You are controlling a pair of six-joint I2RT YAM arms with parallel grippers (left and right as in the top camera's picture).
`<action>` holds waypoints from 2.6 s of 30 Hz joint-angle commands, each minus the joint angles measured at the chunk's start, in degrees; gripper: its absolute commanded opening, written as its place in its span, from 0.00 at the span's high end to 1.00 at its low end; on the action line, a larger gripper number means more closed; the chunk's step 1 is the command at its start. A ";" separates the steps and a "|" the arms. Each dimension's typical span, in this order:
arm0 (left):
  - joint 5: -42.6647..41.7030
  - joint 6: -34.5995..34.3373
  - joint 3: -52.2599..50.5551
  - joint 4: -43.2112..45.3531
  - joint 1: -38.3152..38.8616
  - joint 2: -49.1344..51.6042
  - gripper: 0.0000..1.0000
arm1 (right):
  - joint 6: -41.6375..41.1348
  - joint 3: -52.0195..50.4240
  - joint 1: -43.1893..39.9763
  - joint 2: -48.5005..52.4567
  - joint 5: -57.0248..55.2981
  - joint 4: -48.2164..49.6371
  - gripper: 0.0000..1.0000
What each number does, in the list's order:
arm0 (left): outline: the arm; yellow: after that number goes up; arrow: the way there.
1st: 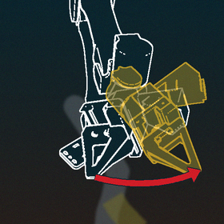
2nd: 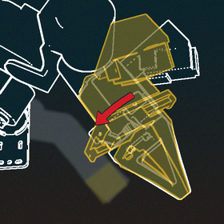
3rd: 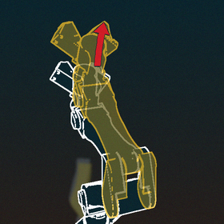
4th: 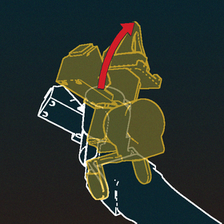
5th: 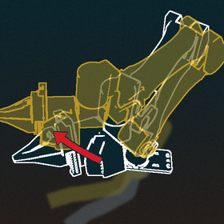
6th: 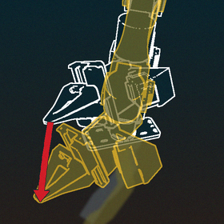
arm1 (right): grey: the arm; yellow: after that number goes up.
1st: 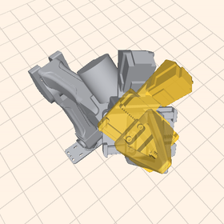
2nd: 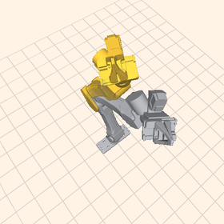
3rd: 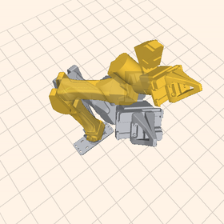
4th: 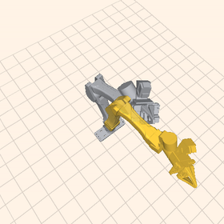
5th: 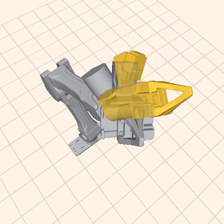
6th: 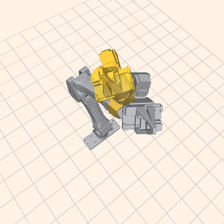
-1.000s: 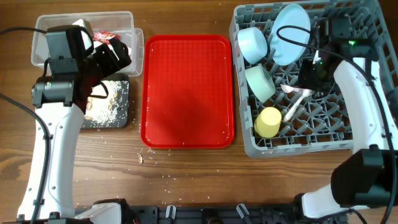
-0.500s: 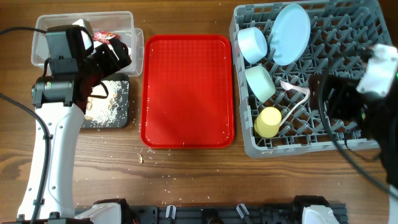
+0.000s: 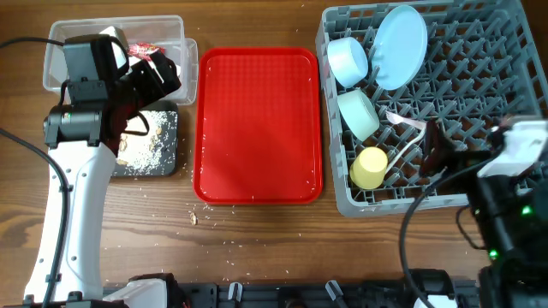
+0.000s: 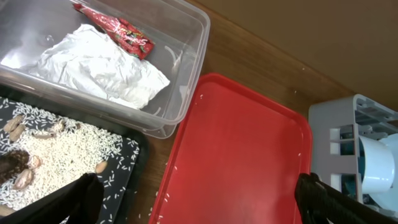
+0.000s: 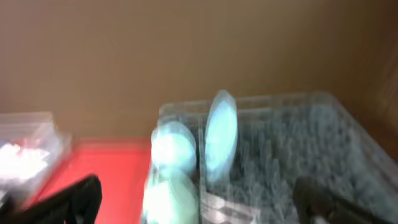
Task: Sort waste into correct bins and load items into the dishwasher rack
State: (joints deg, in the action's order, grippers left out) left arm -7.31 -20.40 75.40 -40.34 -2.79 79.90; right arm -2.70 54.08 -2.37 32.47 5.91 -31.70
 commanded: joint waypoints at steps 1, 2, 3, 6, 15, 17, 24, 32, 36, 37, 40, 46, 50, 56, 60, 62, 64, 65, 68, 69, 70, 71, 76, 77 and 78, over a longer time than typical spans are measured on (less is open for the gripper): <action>0.37 0.68 0.70 0.22 -0.22 -0.28 0.00 | 1.16 -20.37 -0.22 -10.80 1.36 11.17 0.00; 0.37 0.68 0.70 0.22 -0.22 -0.28 0.00 | 1.01 -26.47 -0.22 -14.14 2.58 15.82 0.00; 0.37 0.68 0.70 0.22 -0.22 -0.28 0.00 | 0.98 -31.45 -0.22 -16.94 3.63 19.85 0.00; 0.37 0.68 0.70 0.22 -0.22 -0.28 0.00 | 1.01 -43.45 -0.22 -25.75 4.55 26.95 0.00; 0.37 0.68 0.70 0.22 -0.22 -0.28 0.00 | 1.05 -53.79 -0.22 -32.30 4.50 32.59 0.00; 0.37 0.68 0.70 0.22 -0.22 -0.28 0.00 | 1.18 -53.79 -0.22 -32.30 4.48 32.59 0.00; 0.37 0.68 0.70 0.22 -0.22 -0.28 0.00 | 1.16 -53.79 -0.22 -32.20 4.48 32.57 0.00; 0.37 0.68 0.70 0.22 -0.22 -0.28 0.00 | 1.16 -53.79 -0.22 -32.20 4.48 32.57 0.00; 0.37 0.70 0.70 -0.11 -0.22 -0.28 0.00 | 1.16 -53.79 -0.22 -32.20 4.48 32.57 0.00; 0.39 0.70 0.68 -1.46 -0.35 -0.81 0.00 | 1.14 -53.79 -0.22 -32.20 4.48 32.57 0.00; 1.64 0.72 -1.66 -1.53 -0.44 -5.46 0.00 | 1.16 -53.79 -0.22 -32.20 4.48 32.57 0.00; -3.17 6.73 -39.47 33.81 -0.50 -32.74 0.00 | 1.16 -53.79 -0.22 -32.20 4.50 32.57 0.00; -3.13 6.71 -57.77 41.88 -0.50 -49.77 0.00 | 1.18 -53.79 -0.22 -32.20 4.48 32.57 0.00; -3.13 6.67 -72.76 42.29 -0.59 -70.01 0.00 | 1.16 -53.79 -0.22 -32.20 4.48 32.57 0.00; -3.10 6.71 -75.06 37.05 -0.61 -76.24 0.00 | 1.16 -53.79 -0.22 -32.20 4.48 32.57 0.00; -2.86 6.69 -75.06 36.83 -0.59 -79.25 0.00 | 1.16 -53.79 -0.22 -32.20 4.48 32.57 0.00; -2.89 6.71 -75.06 36.94 -0.59 -79.76 0.00 | 1.16 -53.79 -0.22 -32.20 4.48 32.57 0.00; -2.86 6.71 -75.06 36.92 -0.59 -79.76 0.00 | 1.16 -53.79 -0.22 -32.20 4.48 32.57 0.00; -2.86 6.71 -75.06 36.89 -0.59 -79.73 0.00 | 1.14 -53.79 -0.22 -32.20 4.48 32.57 0.00; -2.86 6.71 -75.06 36.89 -0.59 -79.73 0.00 | 1.18 -53.79 -0.22 -32.20 4.48 32.57 0.00; -2.86 6.71 -75.06 36.89 -0.59 -79.73 0.00 | 1.16 -53.79 -0.22 -32.20 4.48 32.57 0.00; -2.86 6.71 -75.06 36.89 -0.59 -79.73 0.00 | 1.16 -53.79 -0.22 -32.20 4.48 32.57 0.00; -2.86 6.71 -75.06 36.89 -0.59 -79.73 0.00 | 1.16 -53.79 -0.22 -32.20 4.48 32.57 0.00; -2.86 6.71 -75.06 36.89 -0.59 -79.73 0.00 | 1.16 -53.79 -0.22 -32.20 4.48 32.57 0.00; -2.86 6.69 -75.06 36.89 -0.59 -79.73 0.00 | 1.18 -53.79 -0.22 -32.20 4.48 32.57 0.00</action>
State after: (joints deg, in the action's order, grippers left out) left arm -9.91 -15.03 0.60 -3.20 -3.07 0.80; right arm -2.22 0.38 -2.37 0.73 9.43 0.51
